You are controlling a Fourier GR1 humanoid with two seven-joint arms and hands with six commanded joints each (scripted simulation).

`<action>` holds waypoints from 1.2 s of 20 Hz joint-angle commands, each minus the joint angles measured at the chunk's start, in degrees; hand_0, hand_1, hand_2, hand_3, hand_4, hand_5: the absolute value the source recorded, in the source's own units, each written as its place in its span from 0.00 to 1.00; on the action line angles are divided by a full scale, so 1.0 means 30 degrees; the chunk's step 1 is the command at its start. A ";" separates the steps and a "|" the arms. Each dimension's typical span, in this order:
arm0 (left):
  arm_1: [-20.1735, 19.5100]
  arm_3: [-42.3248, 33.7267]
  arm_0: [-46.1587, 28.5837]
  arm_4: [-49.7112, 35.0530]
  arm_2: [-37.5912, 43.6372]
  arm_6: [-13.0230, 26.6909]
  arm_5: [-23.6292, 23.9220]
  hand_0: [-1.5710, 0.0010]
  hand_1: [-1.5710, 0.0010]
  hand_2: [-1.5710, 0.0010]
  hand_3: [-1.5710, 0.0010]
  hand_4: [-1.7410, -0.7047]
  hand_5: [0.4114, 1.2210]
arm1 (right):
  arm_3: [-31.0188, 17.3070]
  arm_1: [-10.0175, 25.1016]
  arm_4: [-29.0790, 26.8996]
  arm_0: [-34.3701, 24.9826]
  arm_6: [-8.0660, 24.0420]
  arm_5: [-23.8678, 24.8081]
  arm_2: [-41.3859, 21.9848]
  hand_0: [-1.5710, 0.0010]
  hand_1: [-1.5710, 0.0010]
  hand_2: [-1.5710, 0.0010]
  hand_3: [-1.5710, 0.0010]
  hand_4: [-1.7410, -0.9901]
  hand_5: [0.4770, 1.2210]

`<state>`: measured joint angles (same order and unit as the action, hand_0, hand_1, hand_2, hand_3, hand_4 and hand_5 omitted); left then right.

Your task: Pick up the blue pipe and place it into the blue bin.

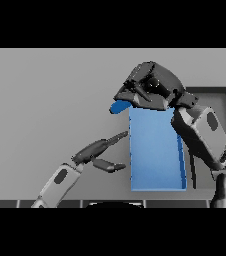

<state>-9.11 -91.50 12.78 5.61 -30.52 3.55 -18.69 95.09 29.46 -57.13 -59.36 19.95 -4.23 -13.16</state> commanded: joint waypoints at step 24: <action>0.0220 -0.0080 -0.0208 -0.0367 0.0213 0.0695 0.0135 1.00 1.00 1.00 1.00 0.83 0.05 | -0.5780 0.1498 0.4011 0.9697 0.4991 0.3035 -0.2244 0.00 0.07 0.11 0.29 0.26 0.88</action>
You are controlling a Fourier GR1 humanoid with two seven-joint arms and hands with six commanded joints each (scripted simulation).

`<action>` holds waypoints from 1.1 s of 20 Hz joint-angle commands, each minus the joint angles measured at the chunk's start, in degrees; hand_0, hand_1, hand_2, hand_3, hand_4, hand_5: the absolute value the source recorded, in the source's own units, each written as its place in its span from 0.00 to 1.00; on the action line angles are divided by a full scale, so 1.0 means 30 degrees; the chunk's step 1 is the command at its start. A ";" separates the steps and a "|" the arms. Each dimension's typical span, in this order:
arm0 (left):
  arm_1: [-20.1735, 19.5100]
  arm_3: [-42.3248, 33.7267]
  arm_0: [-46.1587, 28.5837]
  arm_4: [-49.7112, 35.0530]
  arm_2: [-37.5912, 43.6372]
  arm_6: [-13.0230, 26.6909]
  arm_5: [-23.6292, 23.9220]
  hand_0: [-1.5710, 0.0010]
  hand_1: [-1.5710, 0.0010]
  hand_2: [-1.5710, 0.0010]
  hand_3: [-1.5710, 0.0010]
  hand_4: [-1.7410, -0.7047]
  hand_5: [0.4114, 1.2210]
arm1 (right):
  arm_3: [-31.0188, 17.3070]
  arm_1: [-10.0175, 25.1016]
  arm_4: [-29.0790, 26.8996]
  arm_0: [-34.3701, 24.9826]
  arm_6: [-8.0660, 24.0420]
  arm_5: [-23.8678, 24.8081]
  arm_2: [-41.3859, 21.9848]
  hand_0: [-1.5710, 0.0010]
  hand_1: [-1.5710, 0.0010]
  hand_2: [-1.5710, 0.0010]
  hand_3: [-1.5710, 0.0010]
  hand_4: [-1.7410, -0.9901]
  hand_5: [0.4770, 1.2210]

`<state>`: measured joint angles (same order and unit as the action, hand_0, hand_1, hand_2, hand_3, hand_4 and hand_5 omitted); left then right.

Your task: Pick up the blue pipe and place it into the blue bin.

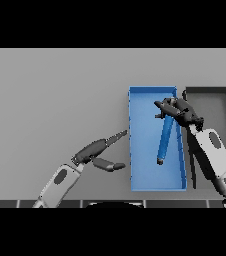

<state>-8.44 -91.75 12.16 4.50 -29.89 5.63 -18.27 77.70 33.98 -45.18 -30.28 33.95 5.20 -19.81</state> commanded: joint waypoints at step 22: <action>-0.0001 0.0395 0.0032 -0.0199 0.0107 0.0067 -0.0182 1.00 1.00 1.00 1.00 0.79 0.07 | -0.2525 0.2389 0.0140 -0.2339 -0.0072 -0.0131 -0.7498 0.99 0.99 0.99 0.99 0.81 0.27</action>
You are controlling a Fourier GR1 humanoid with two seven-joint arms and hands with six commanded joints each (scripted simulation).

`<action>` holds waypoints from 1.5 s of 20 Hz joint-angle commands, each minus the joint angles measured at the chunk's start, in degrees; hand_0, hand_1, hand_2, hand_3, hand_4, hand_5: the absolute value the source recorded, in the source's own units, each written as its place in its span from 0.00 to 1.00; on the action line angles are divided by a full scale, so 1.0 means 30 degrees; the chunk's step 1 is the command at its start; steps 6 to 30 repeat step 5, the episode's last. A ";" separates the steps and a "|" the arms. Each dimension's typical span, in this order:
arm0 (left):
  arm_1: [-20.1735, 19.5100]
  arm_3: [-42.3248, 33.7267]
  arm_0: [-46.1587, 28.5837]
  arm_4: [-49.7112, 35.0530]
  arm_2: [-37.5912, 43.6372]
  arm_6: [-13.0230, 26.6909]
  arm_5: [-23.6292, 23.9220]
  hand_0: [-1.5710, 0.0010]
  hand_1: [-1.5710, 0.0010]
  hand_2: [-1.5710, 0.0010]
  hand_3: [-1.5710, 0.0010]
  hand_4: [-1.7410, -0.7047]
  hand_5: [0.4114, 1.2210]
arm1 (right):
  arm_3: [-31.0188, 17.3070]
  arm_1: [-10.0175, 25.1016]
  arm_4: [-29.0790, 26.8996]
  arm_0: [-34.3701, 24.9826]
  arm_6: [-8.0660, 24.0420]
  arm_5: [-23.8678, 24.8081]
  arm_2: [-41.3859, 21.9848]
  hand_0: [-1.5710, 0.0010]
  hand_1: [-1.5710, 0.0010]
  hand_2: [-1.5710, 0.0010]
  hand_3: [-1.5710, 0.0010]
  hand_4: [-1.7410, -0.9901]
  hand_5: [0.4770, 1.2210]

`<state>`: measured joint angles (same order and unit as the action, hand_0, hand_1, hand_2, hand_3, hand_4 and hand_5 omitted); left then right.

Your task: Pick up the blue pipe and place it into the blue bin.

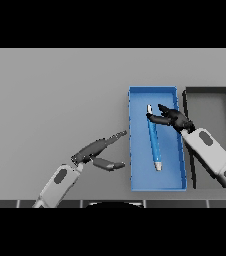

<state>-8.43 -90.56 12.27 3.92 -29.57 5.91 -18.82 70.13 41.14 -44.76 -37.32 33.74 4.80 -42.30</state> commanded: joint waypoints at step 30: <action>0.0555 0.0236 0.0164 0.0199 -0.0275 0.0115 0.0198 1.00 1.00 1.00 1.00 0.79 0.07 | -0.0286 -0.0054 -0.0191 0.0136 -0.0547 -0.0740 0.0091 0.99 0.99 0.99 1.00 0.82 0.27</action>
